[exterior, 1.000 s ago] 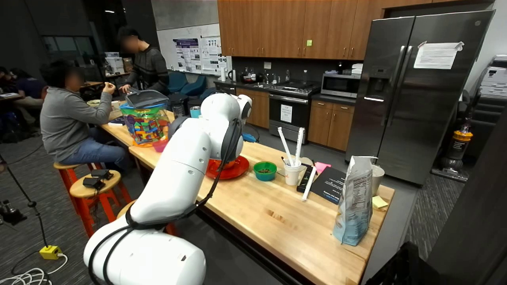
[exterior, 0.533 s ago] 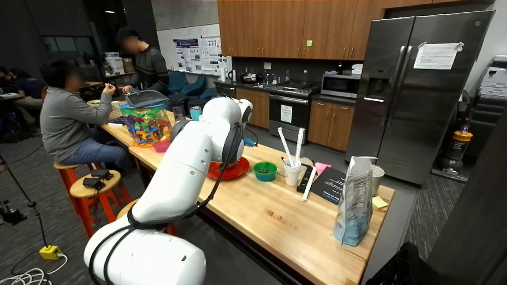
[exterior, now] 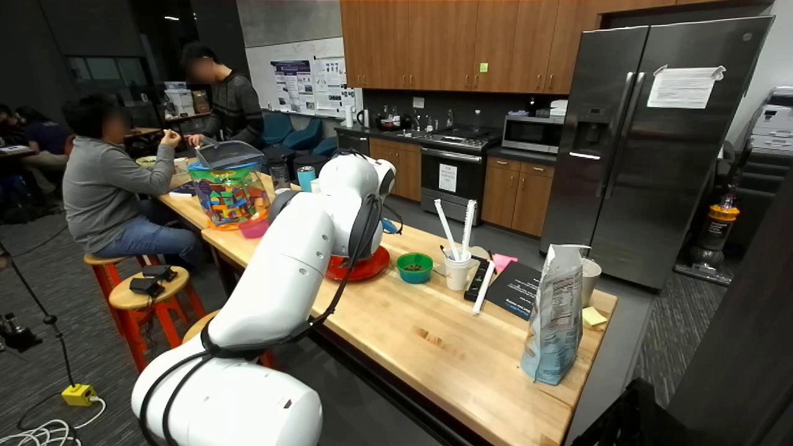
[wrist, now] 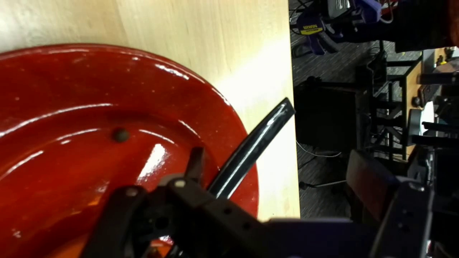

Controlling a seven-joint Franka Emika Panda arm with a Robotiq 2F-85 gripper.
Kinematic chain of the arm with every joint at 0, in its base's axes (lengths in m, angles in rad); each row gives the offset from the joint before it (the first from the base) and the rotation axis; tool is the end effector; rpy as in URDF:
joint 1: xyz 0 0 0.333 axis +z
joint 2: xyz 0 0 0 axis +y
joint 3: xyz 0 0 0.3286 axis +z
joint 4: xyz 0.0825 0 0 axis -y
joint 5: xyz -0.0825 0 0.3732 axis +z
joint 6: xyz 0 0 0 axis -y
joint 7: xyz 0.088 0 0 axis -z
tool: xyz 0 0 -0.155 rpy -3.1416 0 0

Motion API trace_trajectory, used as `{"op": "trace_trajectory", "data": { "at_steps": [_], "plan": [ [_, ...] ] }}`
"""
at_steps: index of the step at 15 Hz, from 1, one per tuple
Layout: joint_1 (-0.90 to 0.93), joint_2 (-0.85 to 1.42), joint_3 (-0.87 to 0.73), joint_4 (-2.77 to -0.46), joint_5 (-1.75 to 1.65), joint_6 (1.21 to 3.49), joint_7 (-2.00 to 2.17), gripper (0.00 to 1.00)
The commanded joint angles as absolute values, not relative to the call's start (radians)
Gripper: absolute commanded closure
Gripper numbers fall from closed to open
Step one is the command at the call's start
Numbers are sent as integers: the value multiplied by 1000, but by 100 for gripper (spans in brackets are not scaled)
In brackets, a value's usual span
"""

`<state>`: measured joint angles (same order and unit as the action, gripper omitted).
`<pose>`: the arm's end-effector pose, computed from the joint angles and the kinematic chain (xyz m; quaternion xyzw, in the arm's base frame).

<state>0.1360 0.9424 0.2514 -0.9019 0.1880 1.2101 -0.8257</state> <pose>0.6369 0.2331 0.2822 -0.7747 -0.5229 0.2398 0.2626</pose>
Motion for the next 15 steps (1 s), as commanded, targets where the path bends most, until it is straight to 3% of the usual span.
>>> {"op": "trace_trajectory", "data": {
  "at_steps": [1,15],
  "plan": [
    [167,941,223,-876,146,1219,-769,0],
    [318,958,151,-857,-66,1246,-544,0]
  ]
}}
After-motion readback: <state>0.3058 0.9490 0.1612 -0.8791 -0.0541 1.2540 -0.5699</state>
